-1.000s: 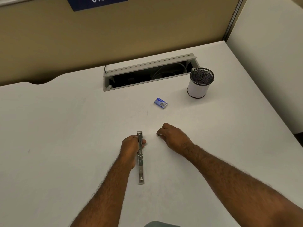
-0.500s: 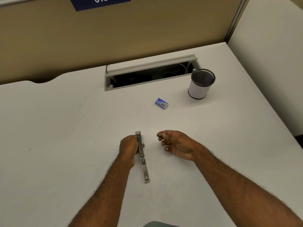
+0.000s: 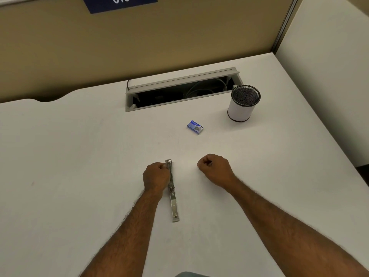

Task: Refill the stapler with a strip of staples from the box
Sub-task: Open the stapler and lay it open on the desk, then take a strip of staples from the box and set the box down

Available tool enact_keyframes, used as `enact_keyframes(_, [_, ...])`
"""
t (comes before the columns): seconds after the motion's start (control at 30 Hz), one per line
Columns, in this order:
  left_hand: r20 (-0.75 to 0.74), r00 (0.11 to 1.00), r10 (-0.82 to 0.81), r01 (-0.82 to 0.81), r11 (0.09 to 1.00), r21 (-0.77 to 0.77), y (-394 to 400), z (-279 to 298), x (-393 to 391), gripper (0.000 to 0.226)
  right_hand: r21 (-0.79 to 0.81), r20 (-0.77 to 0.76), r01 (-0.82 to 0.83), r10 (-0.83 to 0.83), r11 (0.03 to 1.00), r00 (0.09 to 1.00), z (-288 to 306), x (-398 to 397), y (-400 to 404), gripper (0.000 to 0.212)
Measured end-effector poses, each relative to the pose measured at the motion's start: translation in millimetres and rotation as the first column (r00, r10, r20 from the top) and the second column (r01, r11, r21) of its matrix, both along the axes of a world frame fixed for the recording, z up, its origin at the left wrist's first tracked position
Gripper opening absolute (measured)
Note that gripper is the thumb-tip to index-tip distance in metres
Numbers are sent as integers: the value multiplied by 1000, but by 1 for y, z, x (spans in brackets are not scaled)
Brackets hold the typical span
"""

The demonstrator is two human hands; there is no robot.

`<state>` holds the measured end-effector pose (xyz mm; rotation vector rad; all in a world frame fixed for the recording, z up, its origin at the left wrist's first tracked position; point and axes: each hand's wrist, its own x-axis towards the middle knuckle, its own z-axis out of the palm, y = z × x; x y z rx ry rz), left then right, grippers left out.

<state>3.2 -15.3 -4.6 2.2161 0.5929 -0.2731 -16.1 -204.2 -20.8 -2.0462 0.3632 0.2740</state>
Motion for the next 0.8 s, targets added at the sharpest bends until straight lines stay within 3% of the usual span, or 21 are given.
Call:
enact_keyframes(0.07, [13, 1000, 3, -3, 1000, 5, 1, -1, 2, 24, -215, 119, -48, 75, 975, 990, -5, 3, 2, 7])
enact_keyframes(0.3, [88, 996, 10, -14, 999, 42, 9, -8, 4, 20, -329, 257, 74, 14, 941, 966, -9, 19, -16, 10])
enact_keyframes(0.47, [295, 939, -174, 78, 948, 310, 22, -18, 6, 25, -319, 433, 220, -64, 922, 899, 10, 36, -39, 7])
enact_keyframes(0.63, [119, 854, -506, 359, 739, 570, 50, -33, 8, 58, -223, 638, 425, -198, 877, 744, 55, 73, -67, 7])
enact_keyframes(0.8, [47, 835, -549, 415, 682, 603, 57, -37, 8, 73, -267, 670, 532, -242, 804, 702, 88, 108, -98, 16])
